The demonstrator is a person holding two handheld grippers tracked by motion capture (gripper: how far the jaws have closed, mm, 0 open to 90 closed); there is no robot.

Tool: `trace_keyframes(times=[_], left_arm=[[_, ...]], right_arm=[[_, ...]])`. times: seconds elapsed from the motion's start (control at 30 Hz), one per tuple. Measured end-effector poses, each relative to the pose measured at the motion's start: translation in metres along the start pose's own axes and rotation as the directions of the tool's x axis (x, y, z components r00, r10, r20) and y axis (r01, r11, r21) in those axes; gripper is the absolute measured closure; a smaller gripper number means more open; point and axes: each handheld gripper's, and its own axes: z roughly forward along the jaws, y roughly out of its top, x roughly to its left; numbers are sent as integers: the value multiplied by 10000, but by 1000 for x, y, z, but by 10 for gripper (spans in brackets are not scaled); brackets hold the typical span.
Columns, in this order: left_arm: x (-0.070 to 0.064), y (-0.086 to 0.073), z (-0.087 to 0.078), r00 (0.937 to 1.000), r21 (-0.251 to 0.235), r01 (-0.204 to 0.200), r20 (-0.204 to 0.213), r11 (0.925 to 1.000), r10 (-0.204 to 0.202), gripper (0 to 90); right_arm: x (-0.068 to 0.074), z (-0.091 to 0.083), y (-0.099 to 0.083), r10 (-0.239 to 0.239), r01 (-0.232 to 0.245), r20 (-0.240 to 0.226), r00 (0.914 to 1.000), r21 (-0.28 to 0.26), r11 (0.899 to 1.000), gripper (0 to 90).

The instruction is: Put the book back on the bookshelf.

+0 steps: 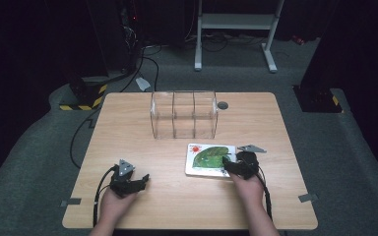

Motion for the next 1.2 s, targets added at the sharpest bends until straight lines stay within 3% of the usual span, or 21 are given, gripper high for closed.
trace_keyframes(times=[0.13, 0.17, 0.23, 0.47, 0.6, 0.63, 0.77, 0.8, 0.97, 1.2], left_arm=[[0, 0, 0, 10000, -3, 4, 0, 10000, -4, 263], [0, 0, 0, 10000, -1, 3, 3, 10000, -3, 263], [0, 0, 0, 10000, -2, 3, 6, 10000, -3, 262], [0, 0, 0, 10000, 5, -11, 26, 10000, 11, 262], [0, 0, 0, 10000, 4, -17, 26, 10000, 17, 262], [0, 0, 0, 10000, 3, -17, 29, 10000, 17, 263], [0, 0, 0, 10000, -1, -25, 26, 10000, 25, 264], [0, 0, 0, 10000, 0, -25, 23, 10000, 25, 264], [0, 0, 0, 10000, -15, -59, 38, 10000, 59, 271], [-2, -1, -2, 9997, -107, -247, 12, 9996, 247, 310]], right_arm=[[-1, 6, -2, 191, -184, -220, 9996, 323, 9993, 258], [3, 7, -3, 36, -18, -474, 9989, 394, 9992, 263], [8, 5, -4, -208, 219, -315, 9993, 329, 9992, 270], [22, 1, -13, -338, 350, -548, 9979, 217, 9992, 281], [35, -2, -20, -537, 566, -936, 9942, 288, 9980, 279], [45, -5, -25, -764, 788, -1039, 9916, 188, 9967, 279], [55, -7, -30, -895, 912, -1100, 9899, 104, 9958, 276], [63, -8, -33, -1014, 1044, -1281, 9866, 164, 9944, 274], [79, -12, -39, -1369, 1420, -1574, 9780, 212, 9896, 273], [88, -17, -45, -1616, 1675, -1720, 9718, 202, 9857, 260]])
